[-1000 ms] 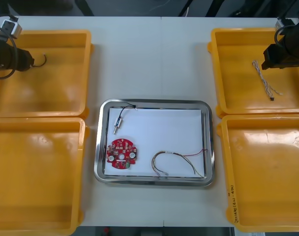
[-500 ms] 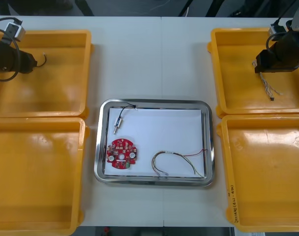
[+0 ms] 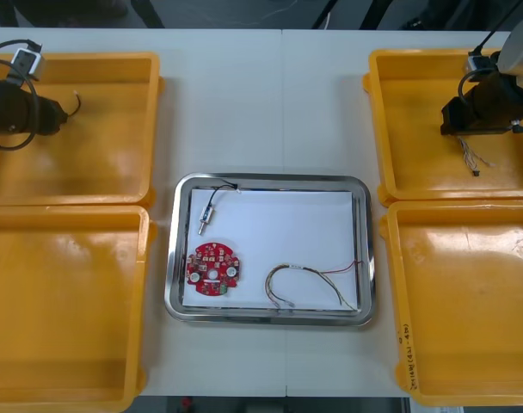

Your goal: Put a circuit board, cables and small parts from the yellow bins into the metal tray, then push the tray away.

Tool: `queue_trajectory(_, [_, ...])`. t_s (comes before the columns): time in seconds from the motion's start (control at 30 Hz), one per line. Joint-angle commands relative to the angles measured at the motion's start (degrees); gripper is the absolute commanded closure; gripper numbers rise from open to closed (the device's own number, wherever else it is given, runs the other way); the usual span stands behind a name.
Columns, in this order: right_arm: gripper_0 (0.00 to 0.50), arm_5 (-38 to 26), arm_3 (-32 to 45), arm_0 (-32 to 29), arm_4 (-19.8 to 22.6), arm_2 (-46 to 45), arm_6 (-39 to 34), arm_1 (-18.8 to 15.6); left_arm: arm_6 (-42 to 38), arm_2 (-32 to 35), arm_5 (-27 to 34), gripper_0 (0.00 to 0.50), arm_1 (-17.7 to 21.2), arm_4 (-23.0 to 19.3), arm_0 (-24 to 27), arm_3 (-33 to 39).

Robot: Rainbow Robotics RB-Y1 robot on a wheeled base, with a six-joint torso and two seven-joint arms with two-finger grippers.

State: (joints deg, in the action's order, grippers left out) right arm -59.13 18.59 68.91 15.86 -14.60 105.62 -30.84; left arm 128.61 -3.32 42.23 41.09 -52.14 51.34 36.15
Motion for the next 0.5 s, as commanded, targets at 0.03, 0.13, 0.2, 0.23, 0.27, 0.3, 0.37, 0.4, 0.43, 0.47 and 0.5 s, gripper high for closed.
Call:
queue_trajectory(0.03, [0.000, 2.3, -2.9, 4.3, -1.2, -3.1, 2.9, 0.3, 6.0, -0.9, -0.8, 0.000, 0.7, -0.7, -0.5, 0.4])
queue_trajectory(0.13, [0.000, 3.8, -5.0, 4.8, -1.3, -3.2, 3.2, 0.3, 6.1, -0.9, -0.9, 0.000, 0.7, -0.9, -0.5, 0.4])
queue_trajectory(0.2, [0.000, 4.6, -5.8, 4.8, -1.4, -3.2, 3.3, 0.3, 6.1, -0.9, -0.9, 0.074, 0.7, -0.9, -0.5, 0.3])
queue_trajectory(0.23, [0.000, 4.8, -5.8, 4.8, -1.4, -3.2, 3.4, 0.3, 6.1, -0.9, -0.9, 0.280, 0.7, -0.8, -0.5, 0.4])
queue_trajectory(0.27, [0.000, 4.7, -5.8, 4.8, -1.3, -3.2, 3.5, 0.3, 6.1, -0.9, -0.9, 0.455, 0.7, -0.8, -0.5, 0.4])
queue_trajectory(0.3, [0.000, 4.5, -5.8, 4.8, -1.4, -3.0, 3.5, 0.3, 6.1, -0.9, -0.8, 0.500, 0.7, -0.8, -0.5, 0.4])
queue_trajectory(0.37, [0.000, 4.5, -6.1, 4.8, -1.4, -2.8, 3.5, 0.3, 6.2, -0.8, -0.8, 0.500, 0.7, -0.8, -0.5, 0.4])
queue_trajectory(0.4, [0.000, 4.5, -6.3, 4.8, -1.4, -2.8, 3.5, 0.2, 6.2, -0.8, -0.8, 0.500, 0.7, -0.8, -0.5, 0.4])
queue_trajectory(0.43, [0.000, 4.5, -6.4, 4.8, -1.4, -2.8, 3.5, 0.2, 6.2, -0.8, -0.8, 0.500, 0.7, -0.8, -0.5, 0.4])
queue_trajectory(0.47, [0.000, 4.5, -6.5, 4.8, -1.4, -2.8, 3.5, 0.1, 6.2, -0.9, -0.8, 0.500, 0.7, -0.8, -0.5, 0.4])
queue_trajectory(0.5, [0.000, 4.1, -6.5, 4.8, -1.4, -2.8, 3.5, -0.1, 6.2, -0.8, -0.8, 0.500, 0.7, -0.8, -0.5, 0.4])
